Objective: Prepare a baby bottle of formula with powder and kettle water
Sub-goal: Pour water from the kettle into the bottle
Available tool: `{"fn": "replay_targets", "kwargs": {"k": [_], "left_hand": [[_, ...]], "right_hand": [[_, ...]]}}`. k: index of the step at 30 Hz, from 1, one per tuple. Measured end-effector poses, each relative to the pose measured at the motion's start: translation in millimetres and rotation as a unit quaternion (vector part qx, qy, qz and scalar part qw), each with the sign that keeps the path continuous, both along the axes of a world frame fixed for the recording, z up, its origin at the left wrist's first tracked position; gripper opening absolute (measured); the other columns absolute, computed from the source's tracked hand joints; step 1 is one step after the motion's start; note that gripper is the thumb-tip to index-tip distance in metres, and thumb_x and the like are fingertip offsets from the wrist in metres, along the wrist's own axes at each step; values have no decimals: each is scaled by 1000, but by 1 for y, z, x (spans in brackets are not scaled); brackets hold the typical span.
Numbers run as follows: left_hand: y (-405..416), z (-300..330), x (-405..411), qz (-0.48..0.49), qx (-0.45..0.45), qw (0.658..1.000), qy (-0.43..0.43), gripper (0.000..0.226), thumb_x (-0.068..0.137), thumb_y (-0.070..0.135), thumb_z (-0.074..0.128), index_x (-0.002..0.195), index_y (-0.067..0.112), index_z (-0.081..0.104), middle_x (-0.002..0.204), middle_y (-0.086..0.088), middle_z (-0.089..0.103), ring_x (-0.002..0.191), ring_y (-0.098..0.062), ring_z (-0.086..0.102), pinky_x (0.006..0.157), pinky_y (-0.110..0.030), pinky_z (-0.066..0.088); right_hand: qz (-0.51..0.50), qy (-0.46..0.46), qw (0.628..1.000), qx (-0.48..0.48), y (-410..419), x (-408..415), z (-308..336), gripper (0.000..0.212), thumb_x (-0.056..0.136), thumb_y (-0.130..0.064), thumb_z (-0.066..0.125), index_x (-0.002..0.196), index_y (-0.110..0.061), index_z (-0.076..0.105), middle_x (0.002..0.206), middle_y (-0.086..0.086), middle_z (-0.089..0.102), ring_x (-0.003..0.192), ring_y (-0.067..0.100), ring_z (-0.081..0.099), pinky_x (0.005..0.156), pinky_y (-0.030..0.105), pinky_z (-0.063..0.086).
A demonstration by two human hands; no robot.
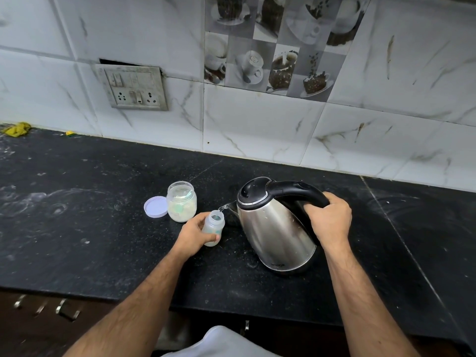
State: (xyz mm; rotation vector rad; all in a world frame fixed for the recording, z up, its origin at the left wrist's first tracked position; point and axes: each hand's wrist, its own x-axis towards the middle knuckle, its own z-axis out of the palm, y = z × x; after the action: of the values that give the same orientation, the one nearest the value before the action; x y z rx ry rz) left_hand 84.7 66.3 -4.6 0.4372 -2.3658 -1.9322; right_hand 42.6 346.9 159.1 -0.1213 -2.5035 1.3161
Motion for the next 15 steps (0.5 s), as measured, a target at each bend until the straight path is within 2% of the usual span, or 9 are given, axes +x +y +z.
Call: {"fn": "replay_targets", "kwargs": {"k": [7,15], "left_hand": [[1,2,0,-3,6,1000,-1,64,68,-5,83,119,26,62,115,6,71,111,-12,65,103,-34,48],[1,2,-1,-1,11,1000,6,63,67,-4,84,115,30,62,115,4,71,111,-14,65,104,-38,49]], "right_hand": [[-2,2,1000,9,1,-3,-1,11,70,-13,71,67,-21,64,60,-5,61,63,19,58,60,28,40],[7,6,1000,9,0,-6,-3,15,70,-12,73,66,-23,63,60,-6,61,59,12,56,55,25,38]]}}
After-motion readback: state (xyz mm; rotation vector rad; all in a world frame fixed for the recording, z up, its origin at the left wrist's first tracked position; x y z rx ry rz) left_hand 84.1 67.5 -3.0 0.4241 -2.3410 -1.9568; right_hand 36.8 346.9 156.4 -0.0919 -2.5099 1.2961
